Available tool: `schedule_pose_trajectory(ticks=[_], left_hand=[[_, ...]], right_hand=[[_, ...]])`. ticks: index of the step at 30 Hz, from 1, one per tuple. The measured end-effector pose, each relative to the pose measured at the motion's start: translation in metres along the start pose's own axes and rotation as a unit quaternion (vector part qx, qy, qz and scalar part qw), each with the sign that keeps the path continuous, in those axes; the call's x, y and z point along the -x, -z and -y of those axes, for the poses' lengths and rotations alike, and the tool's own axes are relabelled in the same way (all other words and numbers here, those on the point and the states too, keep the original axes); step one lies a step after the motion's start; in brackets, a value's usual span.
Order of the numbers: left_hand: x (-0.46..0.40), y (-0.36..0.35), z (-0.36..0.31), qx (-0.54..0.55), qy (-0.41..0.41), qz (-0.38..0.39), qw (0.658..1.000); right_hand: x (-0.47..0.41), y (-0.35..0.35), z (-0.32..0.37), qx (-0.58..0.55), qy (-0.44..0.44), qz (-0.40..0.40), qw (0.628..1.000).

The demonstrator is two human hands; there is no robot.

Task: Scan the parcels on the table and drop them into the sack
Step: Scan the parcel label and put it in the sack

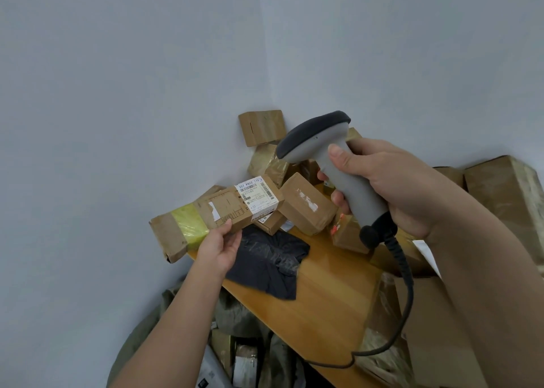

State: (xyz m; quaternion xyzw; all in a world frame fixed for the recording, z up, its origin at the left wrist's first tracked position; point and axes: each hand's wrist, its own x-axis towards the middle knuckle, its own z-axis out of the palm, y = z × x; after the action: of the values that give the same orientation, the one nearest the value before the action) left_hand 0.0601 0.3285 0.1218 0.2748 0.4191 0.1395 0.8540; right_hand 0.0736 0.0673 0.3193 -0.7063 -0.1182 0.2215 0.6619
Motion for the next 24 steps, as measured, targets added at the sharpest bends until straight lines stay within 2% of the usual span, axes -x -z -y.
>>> schedule_pose_trajectory(ticks=[4,9,14,18,22,24], left_hand=[[0.005,0.021,-0.007,-0.044,0.003,-0.04,0.998],[-0.001,0.087,-0.017,-0.083,-0.036,-0.173,0.981],[-0.008,0.169,-0.014,-0.166,0.034,-0.266,0.949],[0.002,0.197,0.002,-0.219,0.1,-0.277,0.93],[-0.01,0.216,0.025,-0.222,0.143,-0.224,0.938],[-0.027,0.233,0.032,-0.227,0.132,-0.209,0.942]], right_hand=[[-0.008,-0.012,-0.01,-0.016,-0.02,0.019,0.999],[-0.022,-0.041,-0.036,0.004,-0.073,0.06,0.996],[-0.032,-0.073,-0.062,0.032,-0.103,0.094,0.99],[-0.038,-0.095,-0.083,0.042,-0.138,0.1,0.984],[-0.039,-0.107,-0.101,0.052,-0.178,0.093,0.978],[-0.04,-0.109,-0.108,0.054,-0.194,0.079,0.976]])
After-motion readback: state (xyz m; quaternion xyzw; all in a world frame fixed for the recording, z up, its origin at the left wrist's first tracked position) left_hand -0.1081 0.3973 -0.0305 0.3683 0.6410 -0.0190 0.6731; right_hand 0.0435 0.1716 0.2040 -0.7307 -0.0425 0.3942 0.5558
